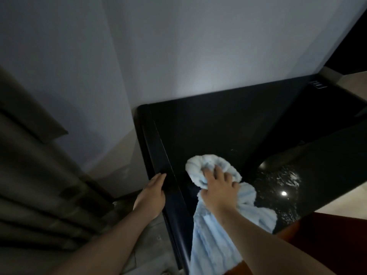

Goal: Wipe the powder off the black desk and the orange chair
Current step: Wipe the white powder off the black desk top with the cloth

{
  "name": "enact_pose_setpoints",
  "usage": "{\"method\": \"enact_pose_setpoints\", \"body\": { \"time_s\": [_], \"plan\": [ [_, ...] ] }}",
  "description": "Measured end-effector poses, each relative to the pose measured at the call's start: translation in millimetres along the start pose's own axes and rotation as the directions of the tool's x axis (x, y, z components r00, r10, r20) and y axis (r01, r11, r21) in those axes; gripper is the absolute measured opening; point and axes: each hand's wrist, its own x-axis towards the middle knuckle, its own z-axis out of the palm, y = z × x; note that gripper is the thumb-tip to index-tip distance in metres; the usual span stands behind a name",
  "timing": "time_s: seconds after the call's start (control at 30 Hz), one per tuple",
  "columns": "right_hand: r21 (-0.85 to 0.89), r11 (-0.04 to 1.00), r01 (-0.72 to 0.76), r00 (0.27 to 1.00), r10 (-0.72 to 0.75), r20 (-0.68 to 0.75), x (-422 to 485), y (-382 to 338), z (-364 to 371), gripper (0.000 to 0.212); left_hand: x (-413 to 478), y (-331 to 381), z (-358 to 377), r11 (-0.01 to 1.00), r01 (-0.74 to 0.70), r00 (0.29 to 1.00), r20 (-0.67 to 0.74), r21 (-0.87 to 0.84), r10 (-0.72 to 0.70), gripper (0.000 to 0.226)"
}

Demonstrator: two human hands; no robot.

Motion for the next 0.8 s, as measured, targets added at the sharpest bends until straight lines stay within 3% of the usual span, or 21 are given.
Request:
{"method": "enact_pose_setpoints", "body": {
  "time_s": [0.1, 0.17, 0.23, 0.27, 0.33, 0.4, 0.47, 0.5, 0.57, 0.63, 0.7, 0.8],
  "plan": [
    [0.034, 0.985, 0.168, 0.979, -0.163, -0.120, -16, -18, 3, 0.075, -1, 7, 1, 1.000, 0.006, 1.000, 0.006, 0.003, -0.006, 0.050],
    [0.031, 0.961, 0.276, 0.961, -0.276, -0.008, -29, -32, 17, 0.075, -1, 9, 2, 0.999, 0.035, 0.999, -0.008, 0.003, -0.035, 0.041],
    [0.073, 0.970, 0.234, 0.957, -0.243, 0.157, -33, -30, 29, 0.074, -3, 10, 3, 0.999, 0.032, 0.999, -0.006, -0.005, -0.032, 0.041],
    [0.068, 0.973, 0.223, 0.960, -0.231, 0.161, -30, -22, 30, 0.073, -4, 10, 4, 1.000, 0.021, 1.000, 0.008, -0.003, -0.021, 0.043],
    [0.017, 0.981, 0.192, 0.971, -0.193, 0.144, -24, -4, 24, 0.072, -6, 10, 5, 1.000, -0.013, 0.998, 0.057, 0.023, 0.012, 0.049],
    [-0.033, 0.997, 0.068, 0.991, -0.063, 0.120, -18, 12, 11, 0.071, -7, 9, 8, 0.996, -0.054, 0.996, 0.080, 0.072, 0.048, 0.055],
    [-0.016, 0.999, -0.043, 0.999, 0.043, 0.029, -19, 21, 3, 0.071, -9, 10, 14, 0.992, -0.066, 0.996, 0.066, 0.104, 0.059, 0.057],
    [0.028, 0.999, -0.032, 0.999, 0.033, -0.034, -22, 21, 0, 0.071, -10, 13, 17, 0.992, -0.053, 0.997, 0.055, 0.115, 0.046, 0.057],
    [0.127, 0.983, 0.129, 0.989, -0.118, -0.089, -32, 14, 4, 0.072, -14, 21, 26, 0.985, -0.002, 0.999, 0.052, 0.171, -0.007, 0.055],
    [0.161, 0.942, 0.293, 0.954, -0.300, 0.023, -44, 4, 14, 0.077, -18, 30, 33, 0.959, 0.148, 0.988, 0.012, 0.240, -0.155, 0.051],
    [0.139, 0.928, 0.345, 0.921, -0.363, 0.140, -54, 7, 25, 0.080, -23, 36, 34, 0.931, 0.297, 0.955, -0.062, 0.212, -0.290, 0.050],
    [0.095, 0.943, 0.320, 0.936, -0.330, 0.126, -50, 41, 19, 0.071, -33, 44, 46, 0.950, 0.192, 0.979, -0.113, 0.244, -0.169, 0.056]
  ]
}}
